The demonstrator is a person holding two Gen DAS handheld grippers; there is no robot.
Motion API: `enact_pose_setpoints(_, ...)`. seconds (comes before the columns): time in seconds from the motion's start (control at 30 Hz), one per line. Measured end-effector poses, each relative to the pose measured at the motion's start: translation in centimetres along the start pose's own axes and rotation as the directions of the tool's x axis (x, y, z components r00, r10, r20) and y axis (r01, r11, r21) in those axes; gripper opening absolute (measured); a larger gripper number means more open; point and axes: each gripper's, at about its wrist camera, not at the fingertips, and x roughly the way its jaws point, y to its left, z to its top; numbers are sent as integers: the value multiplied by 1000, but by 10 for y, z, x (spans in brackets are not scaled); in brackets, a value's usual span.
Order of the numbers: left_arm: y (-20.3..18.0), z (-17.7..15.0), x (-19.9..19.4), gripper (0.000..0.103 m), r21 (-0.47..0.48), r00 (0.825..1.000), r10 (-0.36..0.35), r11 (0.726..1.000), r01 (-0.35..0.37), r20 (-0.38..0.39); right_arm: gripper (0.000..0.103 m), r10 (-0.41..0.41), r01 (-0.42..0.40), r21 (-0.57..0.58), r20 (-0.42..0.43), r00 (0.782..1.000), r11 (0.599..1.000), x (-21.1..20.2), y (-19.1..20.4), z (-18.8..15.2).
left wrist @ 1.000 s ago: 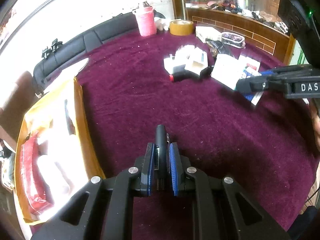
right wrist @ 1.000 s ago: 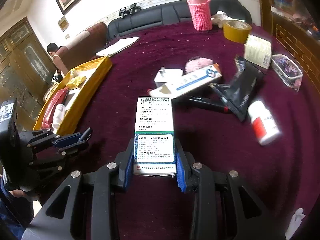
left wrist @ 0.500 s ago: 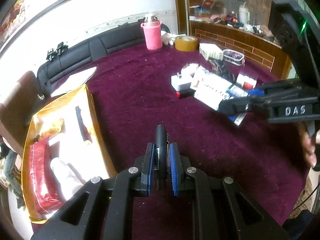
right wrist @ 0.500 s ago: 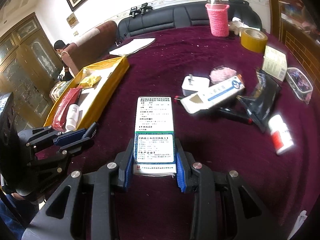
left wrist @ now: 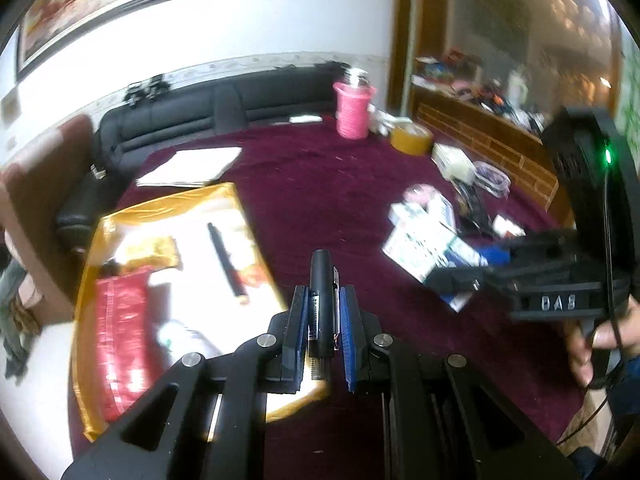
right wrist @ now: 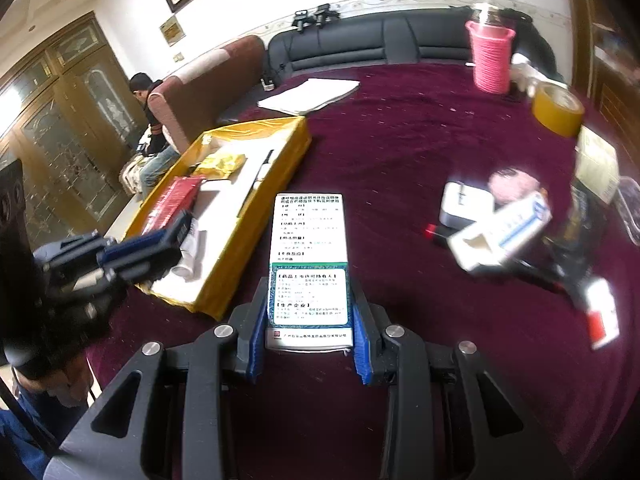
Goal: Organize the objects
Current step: 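Carry the box and marker to the tray and lower them in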
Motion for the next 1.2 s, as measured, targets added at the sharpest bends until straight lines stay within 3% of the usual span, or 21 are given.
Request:
enact_pose_setpoints(0.2, 56, 0, -5, 13, -113, 998, 59, 992, -58, 8, 32, 46, -47, -37, -14, 999, 998, 19, 28, 15)
enact_pose_setpoints(0.37, 88, -9, 9, 13, -183, 998, 61, 981, -65, -25, 32, 76, -78, -58, -29, 997, 995, 38, 48, 26)
enact_pose_setpoints(0.6, 107, -17, 39, 13, -238, 995, 50, 969, -69, -86, 33, 106, -111, -57, -74, 992, 992, 79, 72, 50)
enact_pose_setpoints(0.73, 118, -22, 52, 13, -274, 992, 47, 959, -78, -117, 33, 79, -86, -64, -106, 991, 994, 112, 84, 65)
enact_pose_setpoints(0.93, 126, -30, 47, 13, -293, 992, 44, 953, -77, -118, 32, 54, -62, -48, -166, 985, 997, 159, 93, 77)
enact_pose_setpoints(1.2, 132, -32, 46, 13, -309, 991, 41, 948, -78, -124, 33, 45, -53, -33, -196, 980, 998, 190, 98, 80)
